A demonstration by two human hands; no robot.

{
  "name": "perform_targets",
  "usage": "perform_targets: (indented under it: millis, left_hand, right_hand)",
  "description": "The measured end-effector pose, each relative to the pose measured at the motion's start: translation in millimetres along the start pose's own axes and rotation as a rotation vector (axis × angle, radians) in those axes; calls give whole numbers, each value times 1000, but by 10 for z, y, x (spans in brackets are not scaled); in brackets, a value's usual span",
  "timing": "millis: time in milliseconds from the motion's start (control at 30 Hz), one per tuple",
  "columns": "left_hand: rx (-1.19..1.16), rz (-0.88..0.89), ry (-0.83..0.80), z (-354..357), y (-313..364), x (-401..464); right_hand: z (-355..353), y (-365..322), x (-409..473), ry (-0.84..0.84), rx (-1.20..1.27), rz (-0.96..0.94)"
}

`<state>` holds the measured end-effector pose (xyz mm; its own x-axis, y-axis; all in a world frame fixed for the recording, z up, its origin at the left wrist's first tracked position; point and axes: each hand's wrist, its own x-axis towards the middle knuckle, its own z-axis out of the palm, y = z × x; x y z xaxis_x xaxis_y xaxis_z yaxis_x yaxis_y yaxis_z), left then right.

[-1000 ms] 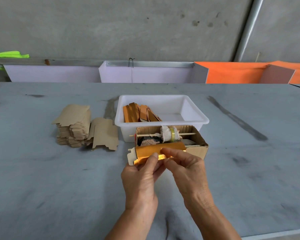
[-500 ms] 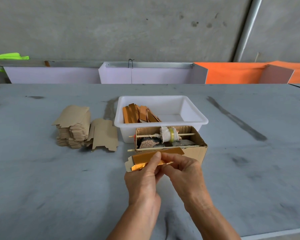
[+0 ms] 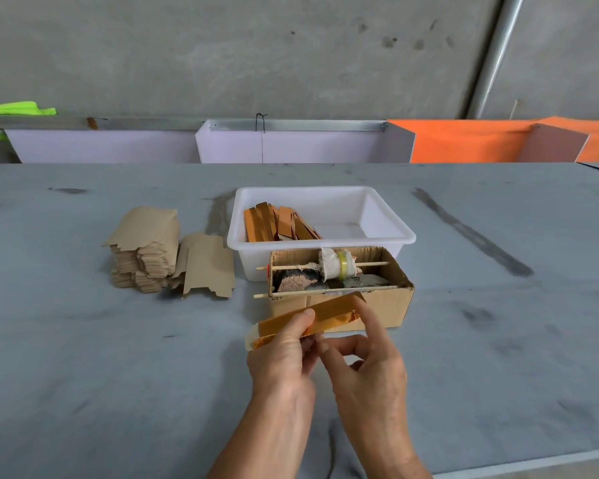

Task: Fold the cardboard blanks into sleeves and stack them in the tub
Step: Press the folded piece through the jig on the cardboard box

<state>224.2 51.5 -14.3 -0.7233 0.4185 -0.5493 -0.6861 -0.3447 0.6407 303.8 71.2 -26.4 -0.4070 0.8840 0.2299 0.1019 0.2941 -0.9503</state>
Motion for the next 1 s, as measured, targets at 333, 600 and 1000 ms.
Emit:
perform_targets:
  millis: [333, 600, 1000]
  left_hand:
    - [-24, -28, -144, 69, 110, -112]
    - [18, -4, -132, 75, 119, -106]
    - [54, -39, -174, 75, 50, -85]
  right_hand:
    - [26, -30, 8, 127, 434, 79]
    - [-59, -95, 176, 1, 460, 15]
    - [-135, -51, 169, -44, 760, 138]
